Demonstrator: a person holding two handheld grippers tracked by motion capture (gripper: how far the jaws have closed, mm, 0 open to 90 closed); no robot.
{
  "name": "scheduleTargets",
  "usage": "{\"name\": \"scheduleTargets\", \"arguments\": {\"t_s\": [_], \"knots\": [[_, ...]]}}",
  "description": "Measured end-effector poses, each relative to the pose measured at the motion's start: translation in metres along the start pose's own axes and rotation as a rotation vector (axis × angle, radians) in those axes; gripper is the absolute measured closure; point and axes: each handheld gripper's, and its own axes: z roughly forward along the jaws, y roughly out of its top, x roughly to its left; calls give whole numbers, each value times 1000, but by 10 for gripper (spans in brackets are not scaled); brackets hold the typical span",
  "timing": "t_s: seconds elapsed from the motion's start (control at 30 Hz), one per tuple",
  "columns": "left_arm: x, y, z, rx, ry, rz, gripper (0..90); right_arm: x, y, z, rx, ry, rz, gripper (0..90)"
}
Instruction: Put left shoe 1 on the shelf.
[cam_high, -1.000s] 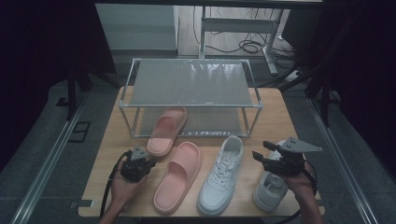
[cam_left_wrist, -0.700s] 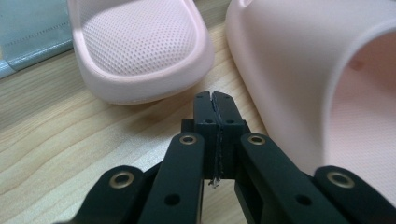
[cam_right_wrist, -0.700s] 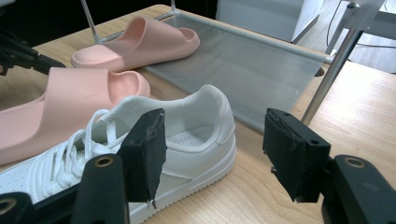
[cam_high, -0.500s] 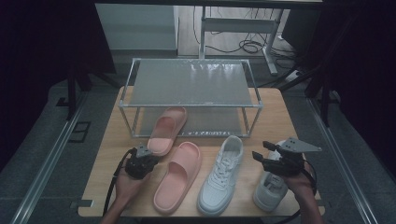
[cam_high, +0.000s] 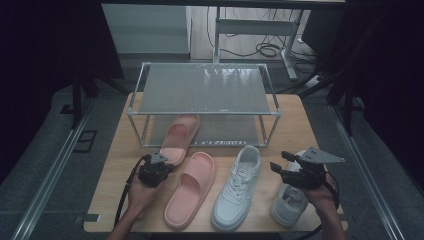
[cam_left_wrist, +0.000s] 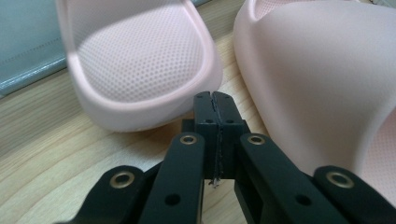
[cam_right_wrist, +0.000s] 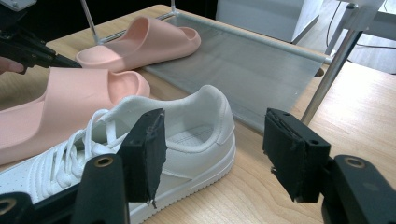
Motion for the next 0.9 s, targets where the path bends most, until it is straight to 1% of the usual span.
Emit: {"name": "scheduleTargets", "arguments": {"t_s": [0.13,0.3,0.43,0.53,0.63,0.7,0.73,0.83,0.9], "knots": [[4,-5,-4,6,6,-7,900,-1,0,-1,-3,-4,4,400],[8,-5,-3,5,6,-14,900,0,0,0,0,-2,0,400],[6,1,2,6,2,-3,900,0,0,1,1,0,-1,400],[7,9,10,17,-8,10,900,0,0,0,2,0,-1,400],[8,12,11,15,-6,3,900,-1,0,-1,-4,-2,2,400],[8,15,14,14,-6,6,900,-1,0,-2,-5,-3,4,400],[8,18,17,17,-5,19,900,-2,0,-2,-5,-5,3,400],[7,21,19,20,-6,20,900,-2,0,-2,-6,-6,5,400],[8,25,23,26,-5,23,900,-2,0,-1,-4,-5,3,400]]}}
